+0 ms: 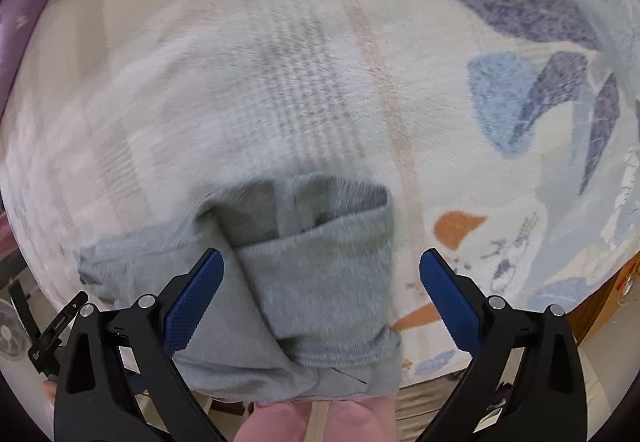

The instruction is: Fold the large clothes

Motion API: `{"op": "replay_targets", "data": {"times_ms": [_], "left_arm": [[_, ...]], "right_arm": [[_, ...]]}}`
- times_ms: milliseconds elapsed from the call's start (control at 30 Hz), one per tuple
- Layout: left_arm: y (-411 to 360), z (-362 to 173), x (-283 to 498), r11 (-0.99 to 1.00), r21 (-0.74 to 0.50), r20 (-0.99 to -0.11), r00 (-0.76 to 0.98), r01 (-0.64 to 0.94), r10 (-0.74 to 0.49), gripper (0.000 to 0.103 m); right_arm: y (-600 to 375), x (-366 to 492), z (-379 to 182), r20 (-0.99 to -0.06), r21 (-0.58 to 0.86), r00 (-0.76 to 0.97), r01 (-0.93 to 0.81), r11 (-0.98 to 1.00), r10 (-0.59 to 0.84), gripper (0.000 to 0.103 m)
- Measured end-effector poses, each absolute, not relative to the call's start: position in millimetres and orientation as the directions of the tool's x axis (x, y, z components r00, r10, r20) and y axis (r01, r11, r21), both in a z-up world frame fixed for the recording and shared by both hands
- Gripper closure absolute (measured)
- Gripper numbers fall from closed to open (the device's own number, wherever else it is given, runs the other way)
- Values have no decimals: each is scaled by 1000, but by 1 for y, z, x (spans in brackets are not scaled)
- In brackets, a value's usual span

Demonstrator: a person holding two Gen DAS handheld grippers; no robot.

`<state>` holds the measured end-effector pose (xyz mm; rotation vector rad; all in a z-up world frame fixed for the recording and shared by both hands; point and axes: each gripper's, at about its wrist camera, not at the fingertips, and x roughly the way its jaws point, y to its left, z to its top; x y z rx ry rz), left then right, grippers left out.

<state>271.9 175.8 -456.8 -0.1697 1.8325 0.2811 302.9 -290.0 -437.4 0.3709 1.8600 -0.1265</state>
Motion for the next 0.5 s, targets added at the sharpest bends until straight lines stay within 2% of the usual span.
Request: {"op": "replay_targets", "data": {"times_ms": [200, 367, 433, 500], "left_arm": [[187, -489, 287, 965, 138, -949, -310, -223, 64, 13], [203, -516, 286, 958, 84, -942, -336, -272, -13, 13], [202, -514, 285, 970, 40, -954, -299, -238, -34, 30], [198, -507, 283, 974, -23, -958, -272, -225, -85, 75]], "right_arm": [[-292, 305, -465, -929, 52, -337, 291, 955, 153, 8], [-295, 294, -474, -911, 51, -377, 296, 954, 166, 8], [-298, 291, -472, -913, 29, -382, 284, 959, 141, 8], [-303, 289, -468, -923, 5, -367, 281, 960, 113, 8]]}}
